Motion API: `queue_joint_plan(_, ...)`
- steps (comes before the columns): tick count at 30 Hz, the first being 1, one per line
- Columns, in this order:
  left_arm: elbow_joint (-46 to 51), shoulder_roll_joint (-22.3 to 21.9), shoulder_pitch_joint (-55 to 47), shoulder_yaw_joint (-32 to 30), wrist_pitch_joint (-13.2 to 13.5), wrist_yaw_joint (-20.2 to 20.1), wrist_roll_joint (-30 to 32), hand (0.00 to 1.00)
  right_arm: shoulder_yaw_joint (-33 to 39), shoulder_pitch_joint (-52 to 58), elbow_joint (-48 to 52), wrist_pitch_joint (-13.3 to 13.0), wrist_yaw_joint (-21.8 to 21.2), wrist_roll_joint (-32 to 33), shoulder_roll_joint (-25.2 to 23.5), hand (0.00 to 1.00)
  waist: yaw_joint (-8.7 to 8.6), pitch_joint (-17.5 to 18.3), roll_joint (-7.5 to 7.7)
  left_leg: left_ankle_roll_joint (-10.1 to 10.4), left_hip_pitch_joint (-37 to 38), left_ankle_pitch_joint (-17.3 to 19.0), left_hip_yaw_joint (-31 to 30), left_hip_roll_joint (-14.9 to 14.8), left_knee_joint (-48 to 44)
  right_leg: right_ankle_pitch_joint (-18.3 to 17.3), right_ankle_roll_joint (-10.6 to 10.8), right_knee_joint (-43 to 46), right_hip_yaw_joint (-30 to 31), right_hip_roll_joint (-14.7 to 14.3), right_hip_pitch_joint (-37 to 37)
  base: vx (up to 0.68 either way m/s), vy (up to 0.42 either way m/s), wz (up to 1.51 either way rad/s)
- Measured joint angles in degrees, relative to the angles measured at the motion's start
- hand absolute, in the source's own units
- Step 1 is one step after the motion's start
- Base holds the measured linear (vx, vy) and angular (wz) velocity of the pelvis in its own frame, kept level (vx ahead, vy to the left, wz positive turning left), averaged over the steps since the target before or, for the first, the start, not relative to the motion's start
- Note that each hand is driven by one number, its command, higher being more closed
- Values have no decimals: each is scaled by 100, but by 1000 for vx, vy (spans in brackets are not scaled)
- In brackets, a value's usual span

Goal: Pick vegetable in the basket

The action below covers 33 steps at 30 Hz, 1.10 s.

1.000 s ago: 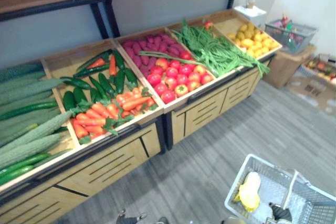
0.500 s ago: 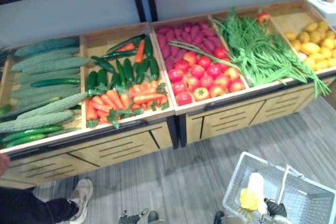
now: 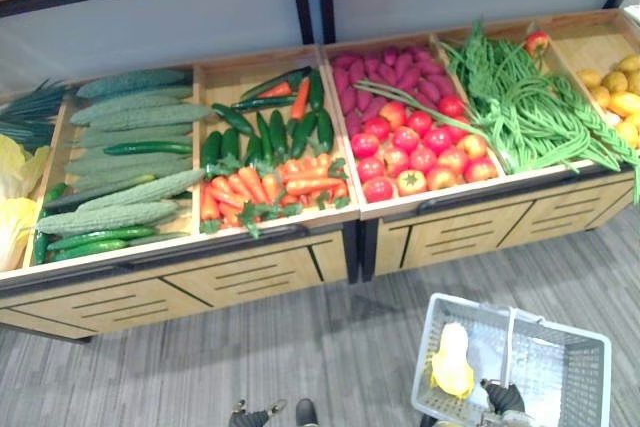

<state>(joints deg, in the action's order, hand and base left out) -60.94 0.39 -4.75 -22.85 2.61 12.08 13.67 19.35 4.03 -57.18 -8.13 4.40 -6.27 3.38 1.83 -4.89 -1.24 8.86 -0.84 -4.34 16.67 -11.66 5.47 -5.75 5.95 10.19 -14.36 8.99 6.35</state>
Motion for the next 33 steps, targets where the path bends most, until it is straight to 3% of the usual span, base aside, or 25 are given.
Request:
queue_joint_plan(12, -71, 144, 1, 73, 99, -197, -1, 0, 140, -17, -115, 42, -12, 0, 14, 100, -10, 62, 39, -2, 223, 93, 10, 19, 36, 22, 34, -217, -13, -9, -324, 6, 3, 0)
queue_joint_plan(17, -136, 430, 10, 499, 209, -371, 0, 0, 316, -137, -474, 57, -83, 4, 173, 100, -35, 209, 175, -3, 225, 155, -12, 77, 31, 72, 101, -420, -22, 15, -428, 67, 22, 1)
queue_joint_plan(22, -177, 698, 43, 747, 237, -325, 2, 0, 316, -276, -676, 54, -84, 1, 253, 100, -86, 229, 200, -4, 234, 154, -49, 93, 9, 76, 102, -470, -73, 20, -495, 67, 6, 5)
queue_joint_plan(27, 470, 840, 107, 969, 351, 196, 202, 0, 264, -262, -692, 4, 2, 4, 249, 100, -175, 226, 197, -5, 191, 155, -184, 102, 8, 77, 101, -510, -167, 24, -546, 13, 4, 11)
queue_joint_plan(33, 1631, 1127, 283, 890, 443, 1488, 365, 0, 174, -242, -653, -264, 266, 4, 250, 100, -203, 166, 108, -29, -15, 164, -103, 99, 7, 76, 100, -384, -36, 31, -197, -26, 7, -10)
